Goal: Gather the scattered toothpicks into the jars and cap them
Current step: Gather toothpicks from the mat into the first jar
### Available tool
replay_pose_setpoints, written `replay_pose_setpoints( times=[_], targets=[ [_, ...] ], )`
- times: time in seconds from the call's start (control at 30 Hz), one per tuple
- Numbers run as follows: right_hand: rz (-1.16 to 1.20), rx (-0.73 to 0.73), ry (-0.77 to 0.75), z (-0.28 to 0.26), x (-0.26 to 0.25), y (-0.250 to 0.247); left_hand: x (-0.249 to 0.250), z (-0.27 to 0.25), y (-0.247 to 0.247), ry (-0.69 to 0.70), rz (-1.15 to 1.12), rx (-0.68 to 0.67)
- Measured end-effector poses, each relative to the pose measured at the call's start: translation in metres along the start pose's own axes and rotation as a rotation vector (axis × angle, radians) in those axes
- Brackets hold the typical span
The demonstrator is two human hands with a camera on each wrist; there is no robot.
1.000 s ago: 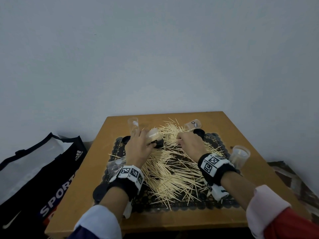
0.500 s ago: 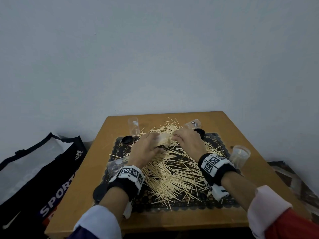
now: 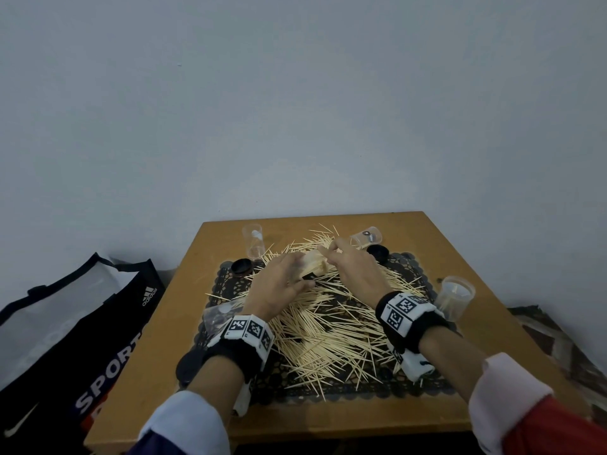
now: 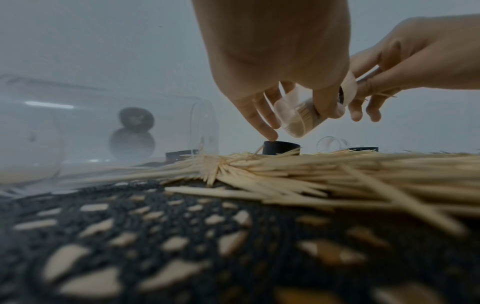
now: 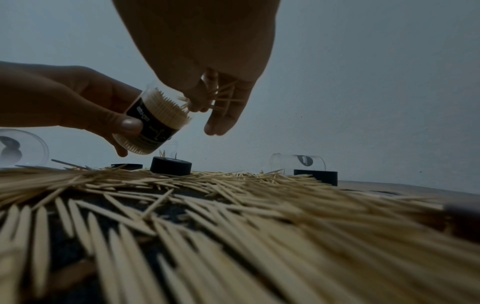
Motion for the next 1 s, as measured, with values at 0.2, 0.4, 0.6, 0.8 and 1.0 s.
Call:
replay_pose_setpoints(
  times=[0.2,0.4,0.6,0.8,1.0],
  targets=[
    [0.127,0.101,-0.022,0.0001,-0.0013,-0.0019,-0.0002,0.0001,0.0016,0.019,-0.005,-0.034],
    [0.267,0.148,0.044,-0.0011,0.0017,-0.0053,-0.0009,0.0014,0.005,0.05,0.01,-0.065],
    [0.259,0.164,0.018,-0.0003,0.0019,-0.0025,0.0005,0.0007,0.0049,0.054,-0.015,-0.083],
    [0.322,0.209,-0.043,-0.0008,0.001,-0.0022,-0.0004,0.0007,0.006,0.043,-0.02,-0.094],
    [0.347,0.21,-0.025,-0.001,0.003,0.0001,-0.0008,0.0012,0.0063,0.038,-0.037,-0.104]
  ],
)
Point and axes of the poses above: each hand's wrist, its own z-axis towards the middle knuckle, its own y-axis out of the palm, x = y × z, the point moved 3 cm from there along z, towards the middle knuckle, and after that the axes turned 13 degrees about -y, right-handed, at the moved point
